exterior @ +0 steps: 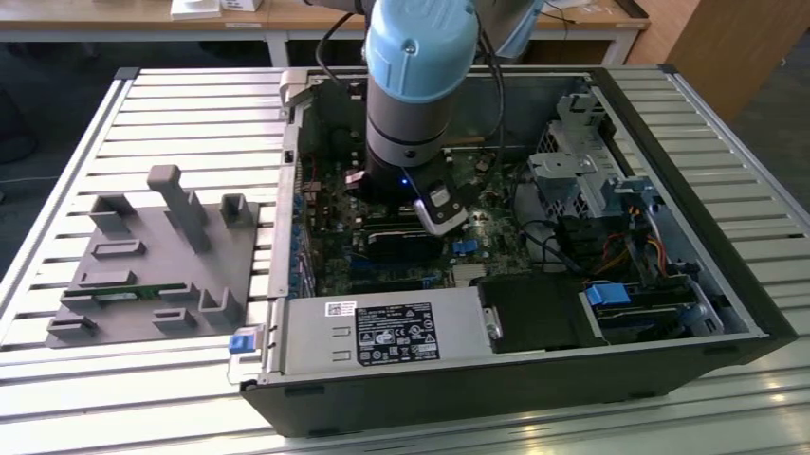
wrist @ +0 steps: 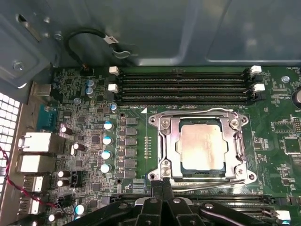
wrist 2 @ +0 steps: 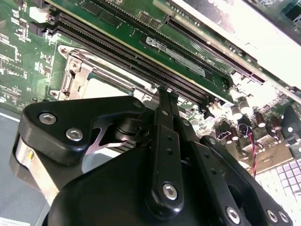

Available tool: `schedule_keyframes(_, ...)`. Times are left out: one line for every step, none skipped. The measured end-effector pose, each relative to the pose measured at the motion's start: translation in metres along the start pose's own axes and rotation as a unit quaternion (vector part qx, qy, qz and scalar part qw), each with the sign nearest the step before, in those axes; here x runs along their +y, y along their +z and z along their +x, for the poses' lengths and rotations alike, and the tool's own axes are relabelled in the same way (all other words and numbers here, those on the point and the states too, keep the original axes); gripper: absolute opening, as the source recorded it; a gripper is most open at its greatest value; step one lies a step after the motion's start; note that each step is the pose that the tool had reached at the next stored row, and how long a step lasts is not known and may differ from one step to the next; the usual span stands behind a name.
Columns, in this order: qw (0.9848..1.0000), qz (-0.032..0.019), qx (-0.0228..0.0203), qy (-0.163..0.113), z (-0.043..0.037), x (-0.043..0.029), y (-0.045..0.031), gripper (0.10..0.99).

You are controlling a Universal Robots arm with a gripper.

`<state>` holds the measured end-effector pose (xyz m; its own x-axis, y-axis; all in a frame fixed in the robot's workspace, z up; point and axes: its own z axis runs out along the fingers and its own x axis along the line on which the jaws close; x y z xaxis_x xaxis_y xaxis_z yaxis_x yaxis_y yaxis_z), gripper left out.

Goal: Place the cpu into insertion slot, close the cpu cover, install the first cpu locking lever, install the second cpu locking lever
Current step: 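Install the second cpu locking lever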

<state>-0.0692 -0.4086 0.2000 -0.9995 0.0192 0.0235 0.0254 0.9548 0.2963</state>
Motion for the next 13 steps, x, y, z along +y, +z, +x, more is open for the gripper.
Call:
schedule_keyframes(1.0000, -0.0003, 0.0000, 0.000, 0.0000, -0.0002, 0.0008, 0.118)
schedule_keyframes(1.0000, -0.0005, 0.0000, 0.000, 0.0000, -0.0004, 0.0014, 0.118)
schedule_keyframes(1.0000, -0.0007, 0.0000, 0.000, 0.0000, -0.0006, 0.0018, 0.118)
schedule_keyframes(1.0000, -0.0008, 0.0001, 0.000, 0.0000, -0.0008, 0.0022, 0.118)
schedule_keyframes(1.0000, -0.0012, 0.0001, 0.000, 0.0001, -0.0009, 0.0026, 0.118)
schedule_keyframes(1.0000, -0.0015, 0.0000, 0.000, 0.0001, -0.0010, 0.0031, 0.118)
schedule_keyframes(1.0000, -0.0018, 0.0000, 0.000, 0.0000, -0.0012, 0.0037, 0.118)
schedule_keyframes(1.0000, -0.0020, 0.0000, 0.000, 0.0000, -0.0014, 0.0045, 0.118)
schedule_keyframes(1.0000, -0.0023, 0.0001, 0.000, 0.0001, -0.0017, 0.0051, 0.118)
schedule_keyframes(1.0000, -0.0027, 0.0001, 0.000, 0.0001, -0.0019, 0.0058, 0.118)
schedule_keyframes(1.0000, -0.0032, 0.0001, 0.000, 0.0001, -0.0021, 0.0064, 0.118)
schedule_keyframes(1.0000, -0.0038, 0.0001, 0.000, 0.0001, -0.0022, 0.0068, 0.118)
schedule_keyframes(1.0000, -0.0047, 0.0002, 0.000, 0.0002, -0.0023, 0.0070, 0.118)
